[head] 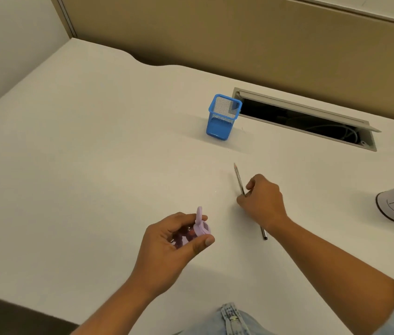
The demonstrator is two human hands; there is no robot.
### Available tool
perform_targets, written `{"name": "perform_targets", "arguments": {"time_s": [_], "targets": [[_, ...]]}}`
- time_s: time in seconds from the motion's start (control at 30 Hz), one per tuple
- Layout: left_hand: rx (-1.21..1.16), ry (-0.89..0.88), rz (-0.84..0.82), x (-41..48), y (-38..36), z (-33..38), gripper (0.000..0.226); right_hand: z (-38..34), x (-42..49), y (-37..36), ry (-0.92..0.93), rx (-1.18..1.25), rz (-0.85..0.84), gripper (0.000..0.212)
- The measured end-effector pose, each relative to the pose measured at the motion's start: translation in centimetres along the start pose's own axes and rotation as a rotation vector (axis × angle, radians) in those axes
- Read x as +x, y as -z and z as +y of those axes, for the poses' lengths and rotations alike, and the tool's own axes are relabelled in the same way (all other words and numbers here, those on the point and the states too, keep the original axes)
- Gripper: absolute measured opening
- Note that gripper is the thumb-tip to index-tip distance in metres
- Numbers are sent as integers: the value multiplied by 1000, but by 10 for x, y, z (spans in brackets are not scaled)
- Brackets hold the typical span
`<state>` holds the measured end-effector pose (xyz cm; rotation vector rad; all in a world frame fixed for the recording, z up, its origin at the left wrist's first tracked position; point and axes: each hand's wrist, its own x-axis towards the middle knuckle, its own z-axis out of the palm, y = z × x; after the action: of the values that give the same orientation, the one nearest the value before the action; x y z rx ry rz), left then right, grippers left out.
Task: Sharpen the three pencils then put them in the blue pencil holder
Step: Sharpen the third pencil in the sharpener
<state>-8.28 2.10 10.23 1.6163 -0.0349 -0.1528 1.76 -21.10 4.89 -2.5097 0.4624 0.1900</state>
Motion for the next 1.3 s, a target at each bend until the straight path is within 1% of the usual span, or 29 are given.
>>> {"name": "perform_targets", "arguments": {"time_s": [0.07,0.13,0.17,0.27,0.37,0.43,0.63,0.83,0.93,1.0,1.07,1.17,1.23,1.27,1.3], "targets": [[14,-19,5,-2,4,5,25,-9,-12,16,31,133,12,21],[26,-43,-10,-2,8,11,24,-16,-31,39,119,262,-3,19],[35,-60,-32,-2,10,16,24,-18,-44,52,181,297,-15,22],[103,-123,-116,-3,15,30,28,-20,-89,95,403,331,-51,28],[164,-171,-114,-5,14,42,32,-20,-127,127,554,226,-31,21],[177,-199,-103,-5,12,49,32,-17,-142,139,596,131,7,16],[172,-282,-148,-4,-1,66,28,-14,-164,148,660,38,111,21],[246,-341,-225,-2,-7,78,26,-17,-172,158,650,-72,90,24],[273,-335,-278,-2,-9,82,26,-17,-173,160,716,-120,94,26],[257,-328,-301,-3,-12,84,25,-17,-173,159,780,-146,149,27],[228,-314,-310,-5,-15,86,21,-18,-173,159,847,-192,239,26],[180,-312,-319,-10,-16,89,22,-23,-173,164,986,-321,358,27],[192,-381,-299,-12,-17,92,22,-26,-173,168,1020,-327,351,29],[220,-445,-287,-11,-17,94,22,-29,-175,171,1000,-297,303,30],[250,-510,-280,-10,-18,96,22,-35,-179,172,934,-246,224,30]]}}
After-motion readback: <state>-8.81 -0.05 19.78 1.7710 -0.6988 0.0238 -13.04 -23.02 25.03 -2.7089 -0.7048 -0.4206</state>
